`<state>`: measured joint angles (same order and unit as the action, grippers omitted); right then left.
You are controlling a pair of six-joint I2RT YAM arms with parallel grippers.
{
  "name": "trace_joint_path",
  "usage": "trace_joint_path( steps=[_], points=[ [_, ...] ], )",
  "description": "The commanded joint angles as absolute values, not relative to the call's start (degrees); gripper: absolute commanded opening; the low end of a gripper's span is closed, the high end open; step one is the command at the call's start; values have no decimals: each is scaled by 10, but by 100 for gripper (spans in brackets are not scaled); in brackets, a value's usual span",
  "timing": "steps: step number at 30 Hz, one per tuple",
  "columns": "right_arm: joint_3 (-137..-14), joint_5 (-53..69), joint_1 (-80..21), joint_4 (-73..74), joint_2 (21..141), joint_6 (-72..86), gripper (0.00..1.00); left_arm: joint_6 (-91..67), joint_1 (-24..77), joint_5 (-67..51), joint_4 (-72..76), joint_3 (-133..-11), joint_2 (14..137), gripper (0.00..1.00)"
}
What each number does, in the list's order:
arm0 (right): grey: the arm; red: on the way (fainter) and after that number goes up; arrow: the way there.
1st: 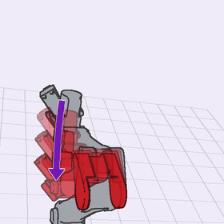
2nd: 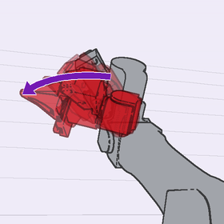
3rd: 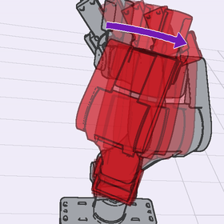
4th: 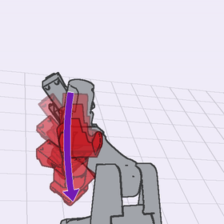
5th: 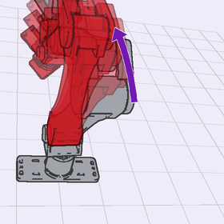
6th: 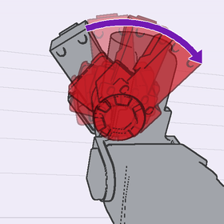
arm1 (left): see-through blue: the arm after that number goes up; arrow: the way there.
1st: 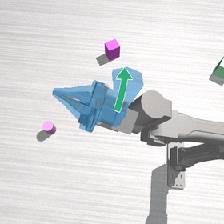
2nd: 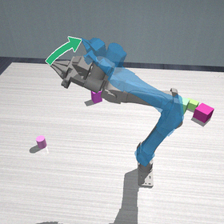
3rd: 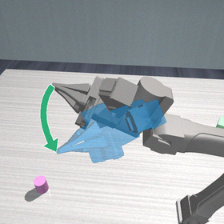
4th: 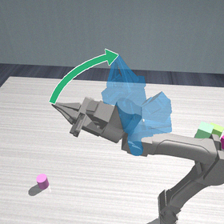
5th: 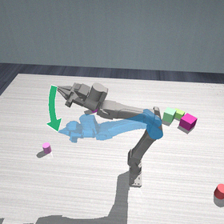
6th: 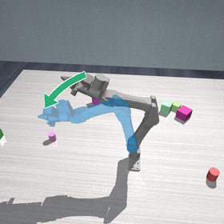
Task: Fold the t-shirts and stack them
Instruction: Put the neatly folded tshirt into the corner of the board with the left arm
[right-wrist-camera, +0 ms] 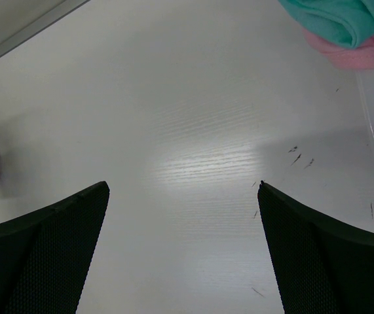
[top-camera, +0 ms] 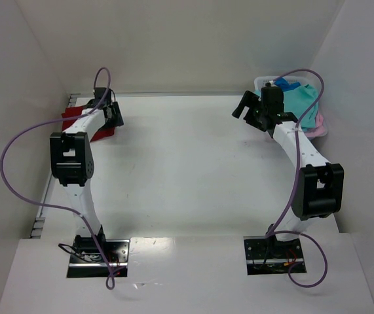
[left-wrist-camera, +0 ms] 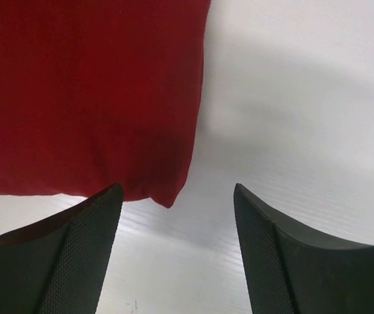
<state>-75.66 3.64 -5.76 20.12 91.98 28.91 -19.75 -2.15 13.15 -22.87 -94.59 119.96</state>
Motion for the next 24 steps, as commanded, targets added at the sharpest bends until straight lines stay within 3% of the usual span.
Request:
trace_joint_path(
  steps=[1, 6, 14, 20, 24],
  points=[
    [-755, 37, -62, 176, 893, 292, 100, -199, -24, 147, -221, -939, 1223, 74],
    [-790, 43, -62, 214, 906, 276, 100, -204, -24, 178, -234, -949, 1235, 66],
    [-791, 38, -62, 225, 906, 258, 100, -210, -24, 138, -215, -961, 1248, 33],
    [-780, 33, -62, 219, 894, 258, 100, -230, -24, 100, -215, -1005, 1277, 21],
    [-774, 21, -62, 219, 889, 258, 100, -230, -17, 83, -215, -1045, 1292, 21]
  ],
)
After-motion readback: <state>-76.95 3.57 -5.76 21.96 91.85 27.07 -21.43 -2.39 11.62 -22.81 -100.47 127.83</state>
